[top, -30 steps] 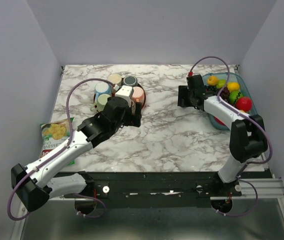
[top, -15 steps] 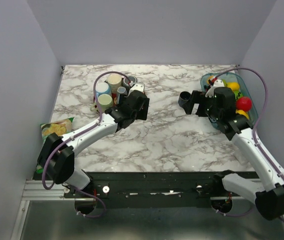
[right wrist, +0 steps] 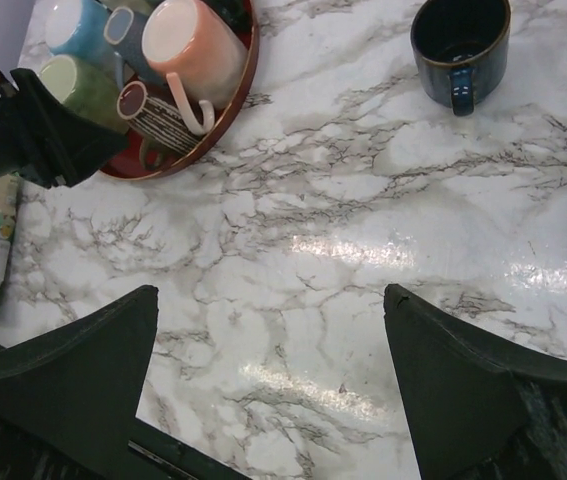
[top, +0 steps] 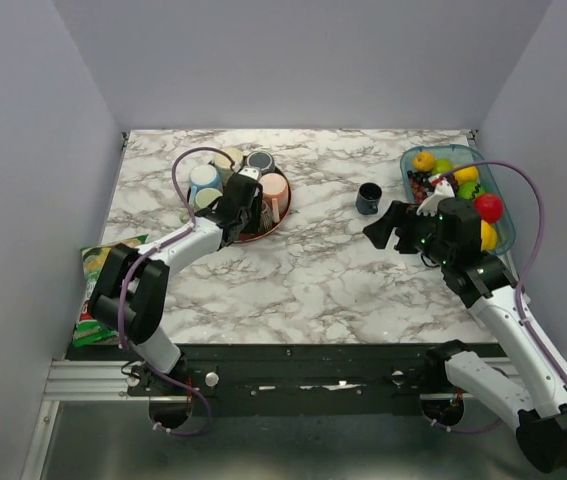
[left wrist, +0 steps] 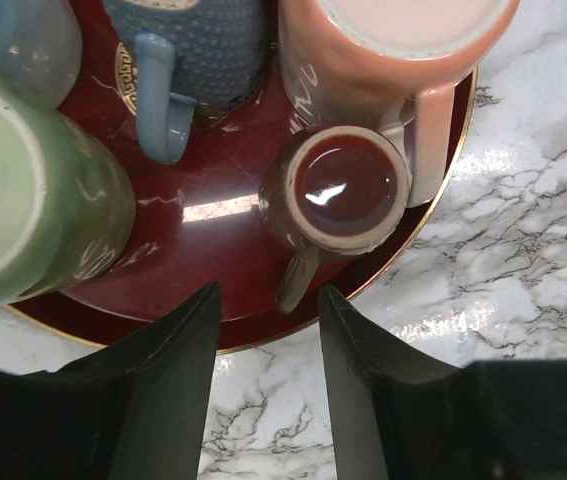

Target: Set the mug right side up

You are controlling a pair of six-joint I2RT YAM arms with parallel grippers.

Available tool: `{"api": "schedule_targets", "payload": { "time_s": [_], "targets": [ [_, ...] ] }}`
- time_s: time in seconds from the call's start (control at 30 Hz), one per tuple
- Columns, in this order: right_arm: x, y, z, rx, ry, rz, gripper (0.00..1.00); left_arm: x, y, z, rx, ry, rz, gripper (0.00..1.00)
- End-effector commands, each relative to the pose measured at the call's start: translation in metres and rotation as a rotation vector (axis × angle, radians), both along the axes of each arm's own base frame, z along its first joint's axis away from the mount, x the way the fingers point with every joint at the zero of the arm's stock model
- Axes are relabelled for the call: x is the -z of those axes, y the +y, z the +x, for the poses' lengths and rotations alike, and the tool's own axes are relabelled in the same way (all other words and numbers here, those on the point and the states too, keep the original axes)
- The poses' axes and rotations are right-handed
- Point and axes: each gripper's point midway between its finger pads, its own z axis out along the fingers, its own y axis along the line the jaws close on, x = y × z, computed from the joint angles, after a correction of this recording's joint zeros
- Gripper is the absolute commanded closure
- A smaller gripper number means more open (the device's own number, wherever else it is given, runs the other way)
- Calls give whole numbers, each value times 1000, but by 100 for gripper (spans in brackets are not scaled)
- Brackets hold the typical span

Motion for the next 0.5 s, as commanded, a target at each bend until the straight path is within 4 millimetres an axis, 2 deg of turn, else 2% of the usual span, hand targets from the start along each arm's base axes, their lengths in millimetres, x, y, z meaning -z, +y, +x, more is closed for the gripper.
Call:
{"api": "schedule_targets", "payload": {
  "time_s": [0.0, 0.27, 0.47],
  "targets": [
    [13, 1, -4, -3, 48, 16, 1, 5, -23, 9, 99, 1, -51, 49],
    [18, 3, -3, 1, 64, 22, 3, 23, -26, 13, 112, 29, -53, 51],
    [21, 2, -3, 5, 72, 21, 4, 38, -23, 19, 87, 53, -26, 64]
  ]
}}
